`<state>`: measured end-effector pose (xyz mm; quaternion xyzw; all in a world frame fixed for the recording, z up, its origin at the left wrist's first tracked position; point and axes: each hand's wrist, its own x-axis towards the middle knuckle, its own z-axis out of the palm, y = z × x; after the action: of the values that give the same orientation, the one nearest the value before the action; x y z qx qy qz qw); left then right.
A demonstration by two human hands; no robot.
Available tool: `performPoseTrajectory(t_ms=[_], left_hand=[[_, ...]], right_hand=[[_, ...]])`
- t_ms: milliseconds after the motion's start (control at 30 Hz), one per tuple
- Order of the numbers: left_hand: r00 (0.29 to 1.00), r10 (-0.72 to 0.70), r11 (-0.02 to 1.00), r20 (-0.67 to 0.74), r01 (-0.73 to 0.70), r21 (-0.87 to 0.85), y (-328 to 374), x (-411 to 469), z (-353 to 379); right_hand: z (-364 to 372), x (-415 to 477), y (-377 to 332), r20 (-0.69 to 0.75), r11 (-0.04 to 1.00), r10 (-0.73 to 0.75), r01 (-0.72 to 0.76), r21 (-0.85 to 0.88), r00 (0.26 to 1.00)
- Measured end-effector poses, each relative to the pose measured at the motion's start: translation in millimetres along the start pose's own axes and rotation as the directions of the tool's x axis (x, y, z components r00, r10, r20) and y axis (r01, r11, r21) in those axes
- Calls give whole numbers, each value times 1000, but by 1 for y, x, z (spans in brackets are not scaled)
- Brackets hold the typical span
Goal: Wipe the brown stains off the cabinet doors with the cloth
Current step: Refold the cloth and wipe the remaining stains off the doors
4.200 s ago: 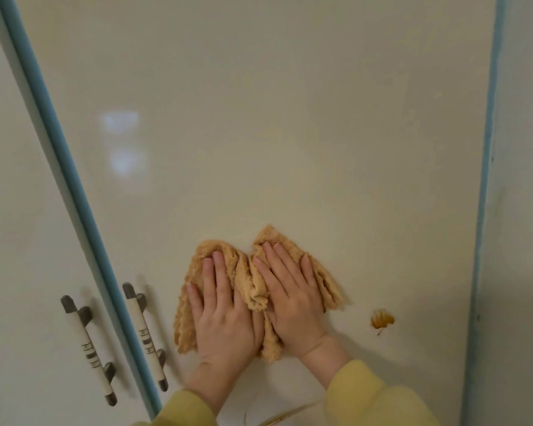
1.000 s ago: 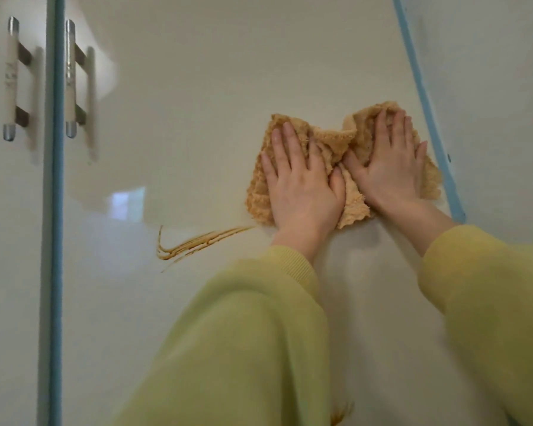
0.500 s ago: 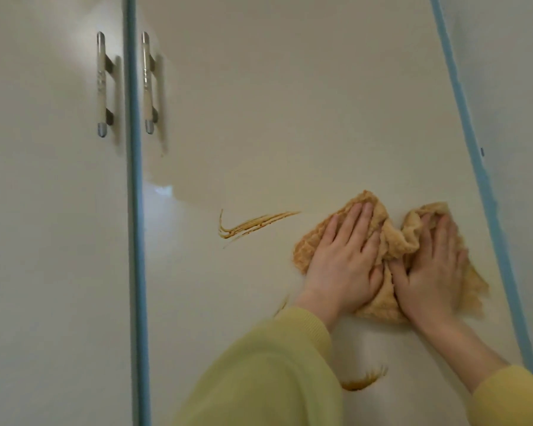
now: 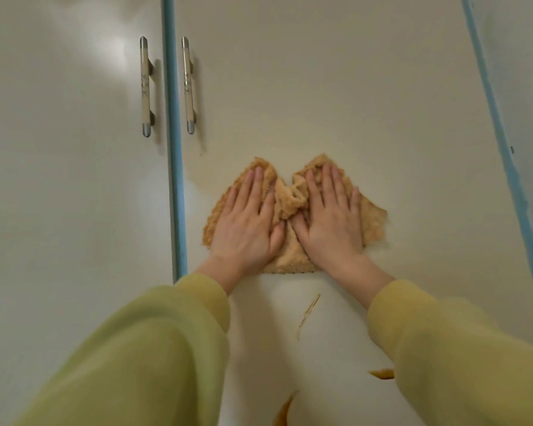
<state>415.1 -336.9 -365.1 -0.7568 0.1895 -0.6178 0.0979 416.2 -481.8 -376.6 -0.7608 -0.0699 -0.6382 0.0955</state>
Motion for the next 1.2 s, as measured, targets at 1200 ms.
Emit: performPoseTrajectory(t_ms=[1200], left_hand=[[982, -179, 972, 54, 185, -147, 42, -175, 28]], right_hand=[[35, -160, -15, 23, 965, -250, 248, 81, 968]])
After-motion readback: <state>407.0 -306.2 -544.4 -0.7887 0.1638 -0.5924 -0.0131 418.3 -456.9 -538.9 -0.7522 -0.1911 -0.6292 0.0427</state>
